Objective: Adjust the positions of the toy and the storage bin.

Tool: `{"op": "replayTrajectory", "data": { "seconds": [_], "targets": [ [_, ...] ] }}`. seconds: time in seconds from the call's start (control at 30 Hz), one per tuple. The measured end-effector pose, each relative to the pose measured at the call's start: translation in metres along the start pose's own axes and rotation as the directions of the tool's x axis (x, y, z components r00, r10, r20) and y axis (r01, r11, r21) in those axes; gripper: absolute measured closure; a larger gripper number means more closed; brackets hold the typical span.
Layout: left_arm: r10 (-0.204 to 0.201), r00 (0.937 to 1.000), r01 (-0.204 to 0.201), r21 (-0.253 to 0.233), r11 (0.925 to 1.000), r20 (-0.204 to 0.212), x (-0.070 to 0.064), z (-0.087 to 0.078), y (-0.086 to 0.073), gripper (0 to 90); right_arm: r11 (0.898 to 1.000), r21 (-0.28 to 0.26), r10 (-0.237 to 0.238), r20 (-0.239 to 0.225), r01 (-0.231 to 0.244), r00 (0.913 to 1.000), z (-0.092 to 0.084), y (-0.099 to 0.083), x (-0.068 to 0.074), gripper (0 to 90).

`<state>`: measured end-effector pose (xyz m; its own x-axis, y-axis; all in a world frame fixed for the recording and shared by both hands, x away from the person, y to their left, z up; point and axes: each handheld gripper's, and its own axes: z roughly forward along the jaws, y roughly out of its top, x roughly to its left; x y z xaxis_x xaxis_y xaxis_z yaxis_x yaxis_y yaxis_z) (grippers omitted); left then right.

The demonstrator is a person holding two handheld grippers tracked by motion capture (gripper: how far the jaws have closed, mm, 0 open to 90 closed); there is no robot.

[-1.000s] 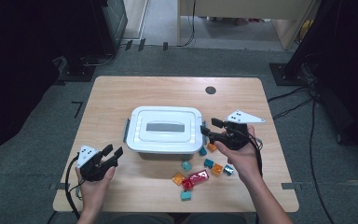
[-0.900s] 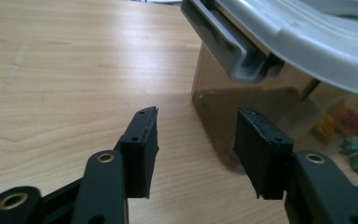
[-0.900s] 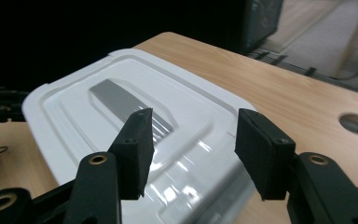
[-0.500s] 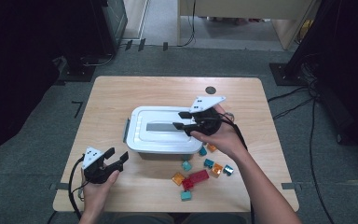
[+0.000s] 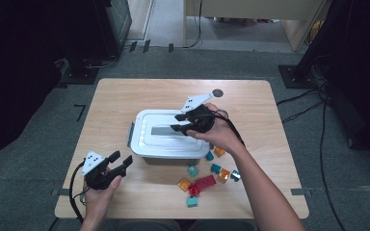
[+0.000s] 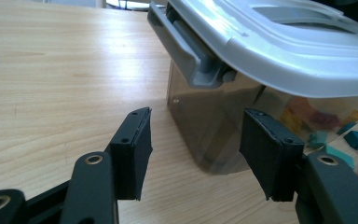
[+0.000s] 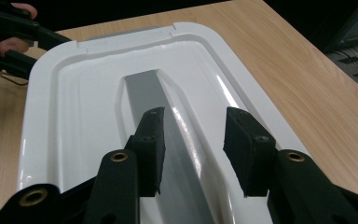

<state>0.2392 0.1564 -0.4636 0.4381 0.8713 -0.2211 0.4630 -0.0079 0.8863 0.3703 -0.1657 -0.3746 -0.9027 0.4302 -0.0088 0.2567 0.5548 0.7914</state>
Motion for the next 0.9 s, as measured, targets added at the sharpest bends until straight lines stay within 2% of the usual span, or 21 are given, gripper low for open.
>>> {"op": "replayTrajectory", "data": {
  "seconds": [0.1, 0.2, 0.3, 0.37, 0.43, 0.53, 0.73, 0.8, 0.9],
  "targets": [
    [-0.002, 1.0, 0.002, -0.007, 1.0, 0.006, 0.0, 0.0, 0.001, 44.3, 1.0, -0.002, 0.023, -0.034, -0.023, 0.9992, 0.006, -0.003, -0.006, 60.1],
    [-0.004, 0.9999, 0.005, -0.012, 0.9999, 0.009, 0.0, -0.001, 0.002, 44.6, 1.0, 0.004, 0.001, -0.05, 0.0, 0.9987, 0.011, -0.005, -0.007, 60.2],
    [-0.006, 0.9999, 0.006, -0.018, 0.9998, 0.014, 0.0, -0.002, 0.004, 44.8, 1.0, -0.026, -0.01, -0.104, 0.008, 0.9945, 0.013, -0.004, -0.006, 60.8],
    [-0.007, 0.9998, 0.008, -0.022, 0.9997, 0.019, 0.0, -0.003, 0.005, 44.9, 0.999, -0.031, -0.03, -0.12, 0.026, 0.9923, 0.015, -0.002, -0.003, 61.0],
    [-0.007, 0.9997, 0.008, -0.027, 0.9996, 0.022, -0.001, -0.003, 0.006, 44.9, 0.999, -0.003, -0.044, -0.126, 0.044, 0.991, 0.02, -0.002, -0.001, 61.1],
    [-0.003, 0.9997, 0.004, -0.028, 0.9996, 0.024, -0.002, -0.003, 0.006, 44.7, 0.999, 0.019, -0.044, -0.131, 0.047, 0.9903, 0.024, -0.003, 0.0, 60.5],
    [-0.005, 0.9997, 0.006, -0.021, 0.9998, 0.023, -0.001, -0.002, 0.005, 44.4, 0.999, 0.004, -0.043, -0.144, 0.044, 0.9886, 0.025, -0.005, -0.003, 60.5],
    [-0.006, 0.9997, 0.006, -0.02, 0.9998, 0.022, -0.001, -0.002, 0.005, 44.4, 0.999, 0.003, -0.045, -0.152, 0.046, 0.9873, 0.025, -0.005, -0.003, 65.2],
    [-0.003, 0.9997, 0.003, -0.02, 0.9998, 0.023, -0.002, -0.002, 0.005, 44.3, 0.998, 0.002, -0.055, -0.164, 0.056, 0.9849, 0.025, -0.005, -0.004, 66.2]
  ]
}}
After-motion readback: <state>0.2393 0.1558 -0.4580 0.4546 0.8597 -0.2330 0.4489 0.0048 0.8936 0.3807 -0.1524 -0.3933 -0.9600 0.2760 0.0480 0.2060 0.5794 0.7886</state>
